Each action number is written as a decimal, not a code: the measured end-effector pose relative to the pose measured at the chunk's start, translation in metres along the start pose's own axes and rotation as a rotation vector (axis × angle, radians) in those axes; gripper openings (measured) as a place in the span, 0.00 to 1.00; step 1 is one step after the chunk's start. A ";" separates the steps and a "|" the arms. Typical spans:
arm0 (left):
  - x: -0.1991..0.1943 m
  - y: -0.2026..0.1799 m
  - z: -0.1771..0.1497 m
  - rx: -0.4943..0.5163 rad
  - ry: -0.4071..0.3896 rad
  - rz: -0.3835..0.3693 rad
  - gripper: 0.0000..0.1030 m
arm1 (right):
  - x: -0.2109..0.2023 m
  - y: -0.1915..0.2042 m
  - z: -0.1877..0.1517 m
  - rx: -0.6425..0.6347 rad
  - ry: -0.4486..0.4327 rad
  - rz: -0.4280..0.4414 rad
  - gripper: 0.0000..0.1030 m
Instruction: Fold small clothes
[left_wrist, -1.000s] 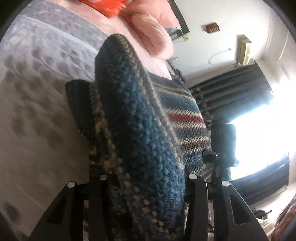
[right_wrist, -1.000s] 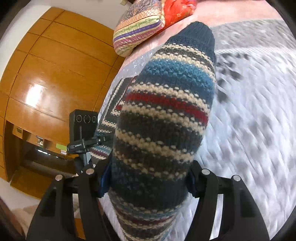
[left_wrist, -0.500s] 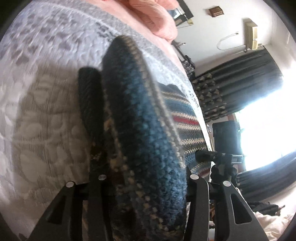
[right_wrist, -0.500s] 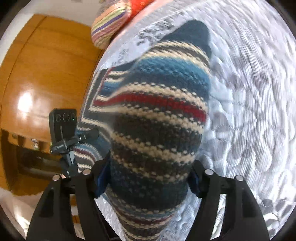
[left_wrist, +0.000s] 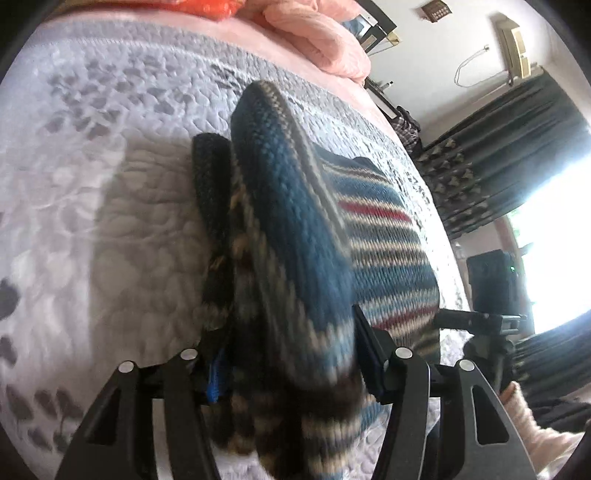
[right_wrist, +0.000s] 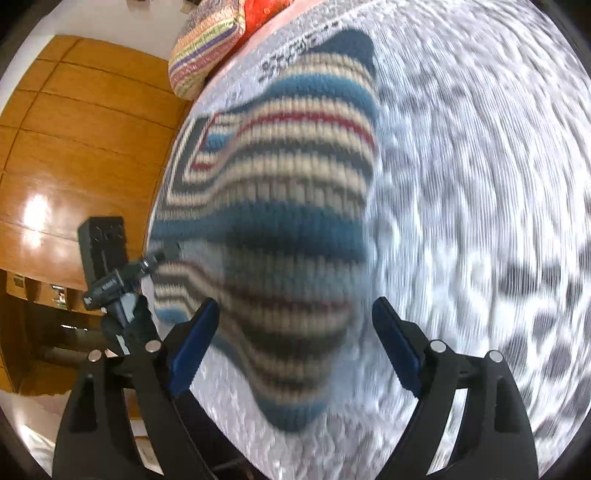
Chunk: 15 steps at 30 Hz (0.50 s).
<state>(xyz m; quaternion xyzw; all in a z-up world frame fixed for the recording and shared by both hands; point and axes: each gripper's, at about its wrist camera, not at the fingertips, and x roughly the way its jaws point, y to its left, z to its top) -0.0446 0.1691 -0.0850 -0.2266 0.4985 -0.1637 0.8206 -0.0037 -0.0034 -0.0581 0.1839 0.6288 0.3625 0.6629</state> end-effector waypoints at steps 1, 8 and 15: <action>-0.004 -0.002 -0.004 0.009 -0.004 0.024 0.57 | 0.001 0.000 -0.008 0.005 0.008 -0.012 0.74; -0.023 0.006 -0.037 0.020 0.006 0.117 0.57 | 0.004 0.002 -0.036 0.025 0.000 0.015 0.39; -0.023 0.026 -0.055 -0.013 0.021 0.105 0.59 | 0.015 -0.005 -0.042 0.050 -0.008 -0.014 0.33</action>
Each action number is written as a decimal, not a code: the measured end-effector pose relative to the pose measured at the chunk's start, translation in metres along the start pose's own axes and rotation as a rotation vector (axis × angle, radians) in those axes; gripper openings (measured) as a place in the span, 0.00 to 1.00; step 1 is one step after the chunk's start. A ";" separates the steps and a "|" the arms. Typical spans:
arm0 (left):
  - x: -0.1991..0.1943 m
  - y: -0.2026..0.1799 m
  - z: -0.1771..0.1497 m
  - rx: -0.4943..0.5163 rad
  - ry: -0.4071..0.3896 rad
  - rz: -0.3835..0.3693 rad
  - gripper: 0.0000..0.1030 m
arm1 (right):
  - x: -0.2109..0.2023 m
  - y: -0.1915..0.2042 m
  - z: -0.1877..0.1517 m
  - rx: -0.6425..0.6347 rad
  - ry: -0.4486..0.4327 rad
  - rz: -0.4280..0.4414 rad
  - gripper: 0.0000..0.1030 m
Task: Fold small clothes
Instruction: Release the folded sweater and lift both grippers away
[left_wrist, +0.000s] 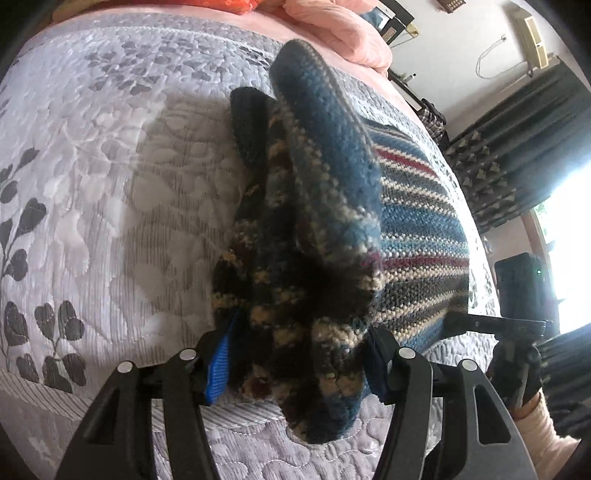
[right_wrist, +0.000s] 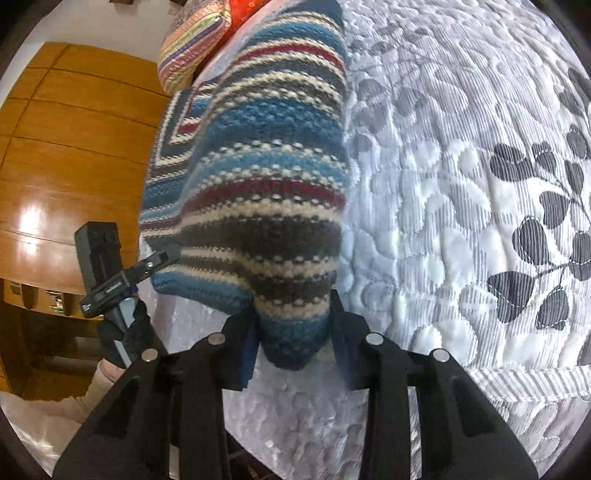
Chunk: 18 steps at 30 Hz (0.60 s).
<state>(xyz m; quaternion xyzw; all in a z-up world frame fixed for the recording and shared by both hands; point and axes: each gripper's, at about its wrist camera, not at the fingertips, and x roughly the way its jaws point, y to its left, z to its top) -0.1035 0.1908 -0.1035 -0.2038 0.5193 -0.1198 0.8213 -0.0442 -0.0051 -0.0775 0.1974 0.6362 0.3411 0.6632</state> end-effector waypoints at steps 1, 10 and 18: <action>0.004 -0.003 0.000 0.003 0.001 0.001 0.59 | 0.001 -0.002 -0.002 0.011 0.002 0.002 0.34; -0.003 -0.023 -0.005 -0.030 -0.005 0.103 0.63 | -0.015 0.022 -0.010 -0.026 -0.078 -0.176 0.74; -0.028 -0.055 -0.029 -0.020 -0.056 0.287 0.74 | -0.037 0.055 -0.041 -0.103 -0.153 -0.453 0.89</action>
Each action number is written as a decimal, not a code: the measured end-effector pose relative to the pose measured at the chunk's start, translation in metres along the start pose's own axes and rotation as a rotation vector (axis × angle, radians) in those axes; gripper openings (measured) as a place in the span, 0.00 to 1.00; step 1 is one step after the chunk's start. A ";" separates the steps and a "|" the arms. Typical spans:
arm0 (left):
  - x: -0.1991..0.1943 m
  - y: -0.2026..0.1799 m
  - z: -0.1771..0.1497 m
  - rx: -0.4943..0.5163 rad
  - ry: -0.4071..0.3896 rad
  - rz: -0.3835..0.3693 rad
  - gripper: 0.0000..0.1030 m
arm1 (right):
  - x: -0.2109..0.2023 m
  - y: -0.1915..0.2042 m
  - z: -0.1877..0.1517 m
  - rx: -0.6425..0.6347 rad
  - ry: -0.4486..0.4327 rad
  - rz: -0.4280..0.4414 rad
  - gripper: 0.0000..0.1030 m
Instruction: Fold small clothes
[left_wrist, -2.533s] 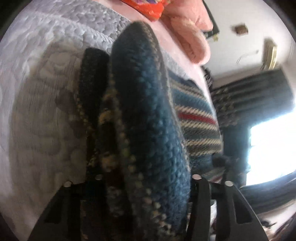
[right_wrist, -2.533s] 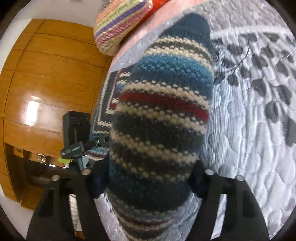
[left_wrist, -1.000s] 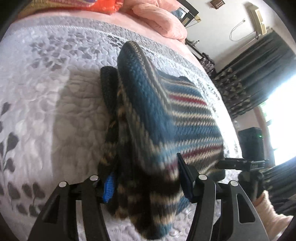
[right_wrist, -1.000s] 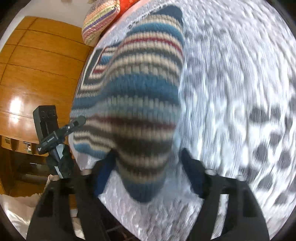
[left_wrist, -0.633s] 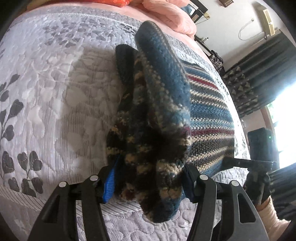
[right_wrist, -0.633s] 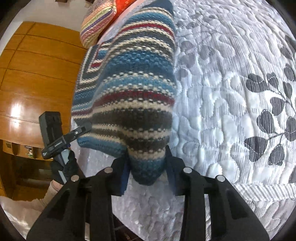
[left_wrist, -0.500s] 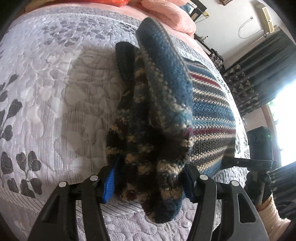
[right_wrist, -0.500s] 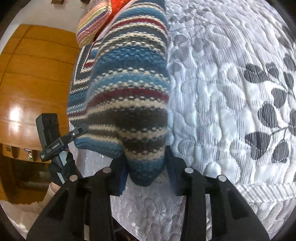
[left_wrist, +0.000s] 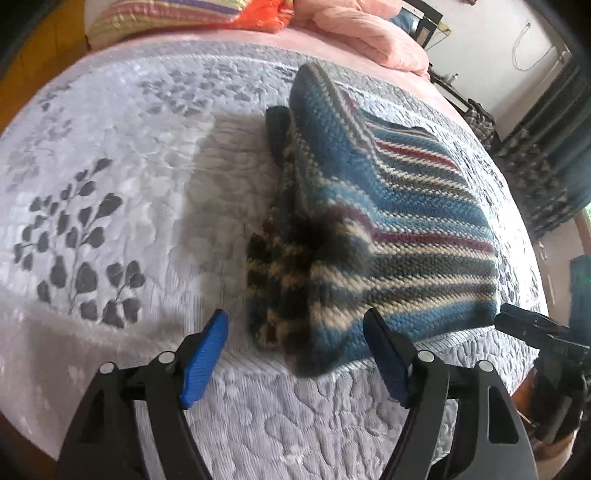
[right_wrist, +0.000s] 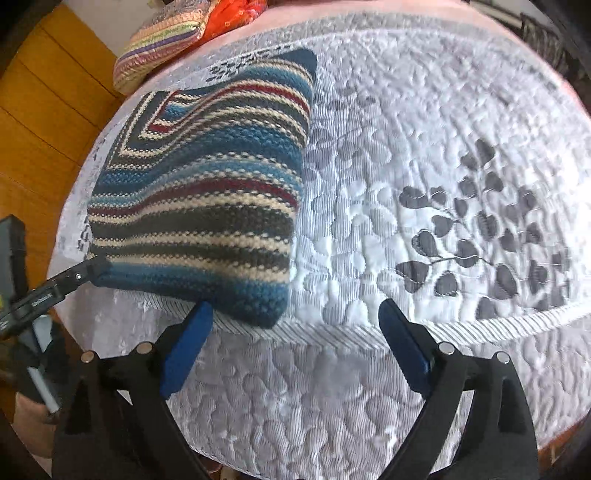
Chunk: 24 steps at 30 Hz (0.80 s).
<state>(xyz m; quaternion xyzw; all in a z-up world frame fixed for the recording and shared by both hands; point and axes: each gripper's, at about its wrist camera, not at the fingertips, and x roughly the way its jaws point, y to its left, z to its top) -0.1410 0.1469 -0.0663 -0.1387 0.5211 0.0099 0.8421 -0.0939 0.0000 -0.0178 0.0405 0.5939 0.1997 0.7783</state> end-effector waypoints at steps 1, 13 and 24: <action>-0.004 -0.001 -0.002 -0.004 -0.002 0.007 0.74 | -0.004 0.003 -0.003 0.000 -0.008 -0.009 0.89; -0.044 -0.037 -0.020 0.052 -0.019 0.114 0.81 | -0.044 0.034 -0.019 -0.034 -0.078 -0.157 0.93; -0.077 -0.043 -0.026 0.048 -0.049 0.166 0.82 | -0.067 0.058 -0.023 -0.055 -0.096 -0.268 0.96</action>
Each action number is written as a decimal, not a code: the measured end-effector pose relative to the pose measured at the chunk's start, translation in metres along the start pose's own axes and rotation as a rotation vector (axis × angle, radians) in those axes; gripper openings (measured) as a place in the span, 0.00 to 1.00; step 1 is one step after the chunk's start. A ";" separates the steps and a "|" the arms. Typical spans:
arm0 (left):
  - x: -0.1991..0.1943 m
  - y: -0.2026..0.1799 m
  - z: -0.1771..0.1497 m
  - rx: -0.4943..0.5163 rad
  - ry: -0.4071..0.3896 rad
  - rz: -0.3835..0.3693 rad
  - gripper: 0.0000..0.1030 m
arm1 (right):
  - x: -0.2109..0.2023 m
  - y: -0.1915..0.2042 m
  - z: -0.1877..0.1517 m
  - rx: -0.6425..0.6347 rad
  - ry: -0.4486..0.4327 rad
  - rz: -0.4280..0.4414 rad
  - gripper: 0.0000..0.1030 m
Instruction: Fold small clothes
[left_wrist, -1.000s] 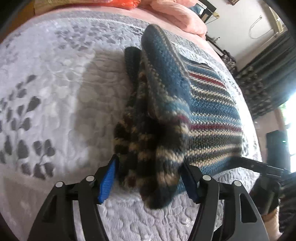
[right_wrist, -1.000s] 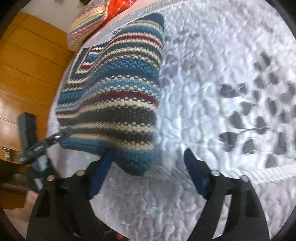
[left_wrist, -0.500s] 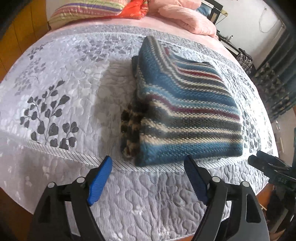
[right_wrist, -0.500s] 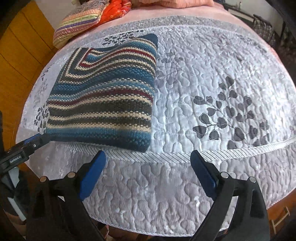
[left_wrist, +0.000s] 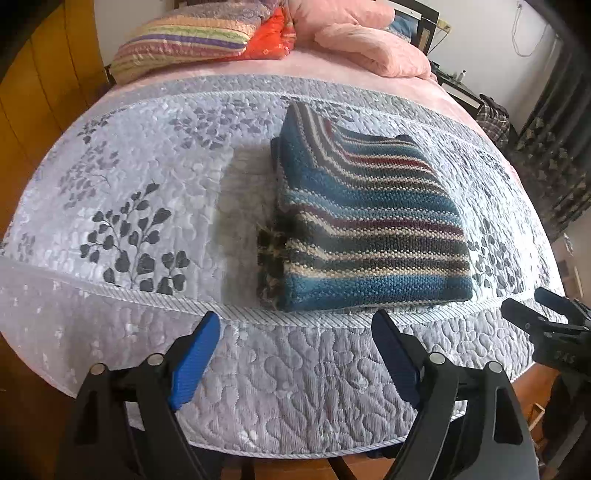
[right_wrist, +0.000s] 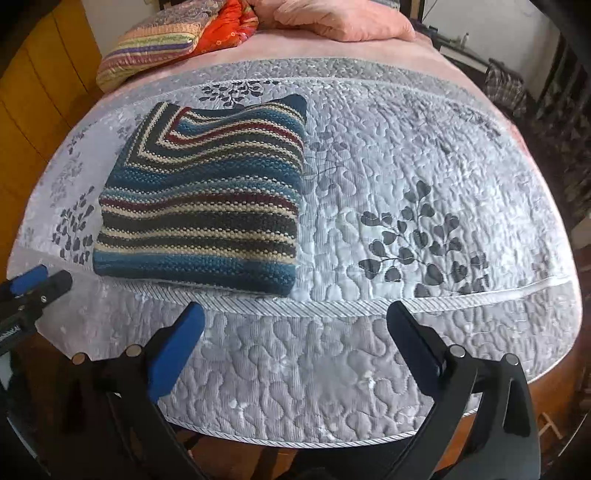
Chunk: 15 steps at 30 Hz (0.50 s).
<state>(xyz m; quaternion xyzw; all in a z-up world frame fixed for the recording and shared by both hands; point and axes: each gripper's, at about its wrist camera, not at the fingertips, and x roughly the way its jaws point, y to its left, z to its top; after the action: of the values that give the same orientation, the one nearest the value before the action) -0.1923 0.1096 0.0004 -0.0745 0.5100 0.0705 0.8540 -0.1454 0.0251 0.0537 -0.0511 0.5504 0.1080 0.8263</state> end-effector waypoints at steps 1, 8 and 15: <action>-0.001 0.000 0.000 0.003 -0.004 0.006 0.82 | -0.002 0.001 0.000 -0.001 -0.005 -0.002 0.96; -0.009 -0.007 -0.005 0.022 -0.011 0.019 0.82 | -0.012 0.001 0.002 0.013 -0.012 -0.017 0.97; -0.007 -0.013 -0.005 0.039 -0.005 0.024 0.82 | -0.012 0.004 0.003 0.003 -0.011 -0.020 0.97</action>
<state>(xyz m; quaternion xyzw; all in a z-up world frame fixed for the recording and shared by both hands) -0.1975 0.0956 0.0049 -0.0515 0.5099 0.0710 0.8558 -0.1477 0.0278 0.0666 -0.0546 0.5456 0.0991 0.8304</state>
